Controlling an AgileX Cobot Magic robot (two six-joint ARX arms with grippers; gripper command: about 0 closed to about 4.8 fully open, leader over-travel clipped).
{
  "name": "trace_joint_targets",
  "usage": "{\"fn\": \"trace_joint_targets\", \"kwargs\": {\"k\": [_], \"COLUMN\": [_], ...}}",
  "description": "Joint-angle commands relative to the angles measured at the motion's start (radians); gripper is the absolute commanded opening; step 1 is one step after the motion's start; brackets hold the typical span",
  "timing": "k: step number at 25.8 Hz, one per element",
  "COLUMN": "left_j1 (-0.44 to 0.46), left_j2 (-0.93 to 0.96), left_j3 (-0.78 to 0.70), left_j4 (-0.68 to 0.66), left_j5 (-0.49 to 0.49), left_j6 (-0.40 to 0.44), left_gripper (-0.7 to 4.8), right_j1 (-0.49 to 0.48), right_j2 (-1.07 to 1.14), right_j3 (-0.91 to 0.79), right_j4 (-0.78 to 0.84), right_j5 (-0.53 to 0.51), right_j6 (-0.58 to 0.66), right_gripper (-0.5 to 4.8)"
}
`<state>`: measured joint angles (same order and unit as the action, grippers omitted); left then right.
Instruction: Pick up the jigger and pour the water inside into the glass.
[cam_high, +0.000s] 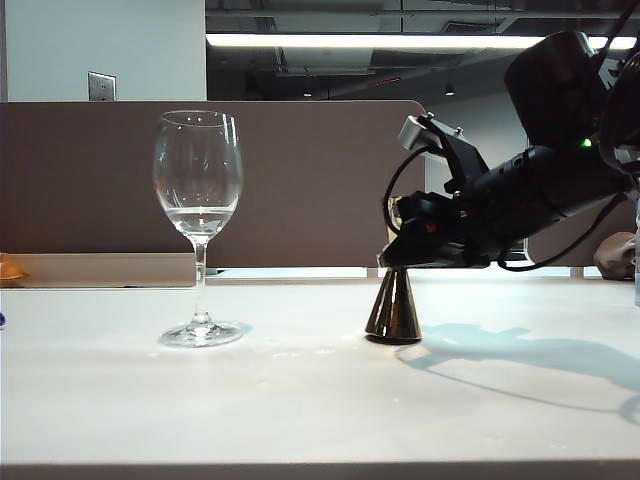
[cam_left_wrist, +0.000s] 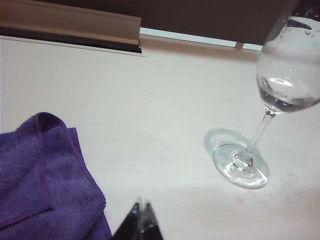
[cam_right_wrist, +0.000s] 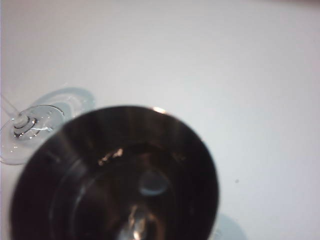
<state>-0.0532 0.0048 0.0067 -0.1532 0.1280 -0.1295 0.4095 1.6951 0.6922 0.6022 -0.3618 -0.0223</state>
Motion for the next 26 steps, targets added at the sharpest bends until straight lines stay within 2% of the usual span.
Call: {"fn": "trace_joint_targets", "kwargs": {"k": [1,2,6,15,26], "left_j1": [0.002,0.002,0.002,0.002,0.002], "left_j2": [0.001,0.001,0.001,0.001,0.001], "left_j3": [0.001,0.001,0.001,0.001,0.001], "left_j4": [0.012,0.012,0.012,0.012,0.012], "left_j5": [0.0,0.0,0.0,0.0,0.0], "left_j6": [0.002,0.002,0.002,0.002,0.002], "left_gripper": [-0.05,-0.05,-0.05,-0.05,-0.05], "right_j1": [0.001,0.001,0.0,0.001,0.001], "right_j2": [-0.01,-0.017,-0.061,-0.155,-0.188], "right_j3": [-0.001,0.0,0.0,0.087,0.319], "right_j4": [-0.021,-0.022,-0.032,-0.212,-0.423], "right_j5": [0.005,0.005,0.019,0.031,0.03], "right_j6": [0.003,0.003,-0.005,-0.068,-0.068], "right_gripper": [0.23,-0.06,-0.06,-0.06,-0.06]}}
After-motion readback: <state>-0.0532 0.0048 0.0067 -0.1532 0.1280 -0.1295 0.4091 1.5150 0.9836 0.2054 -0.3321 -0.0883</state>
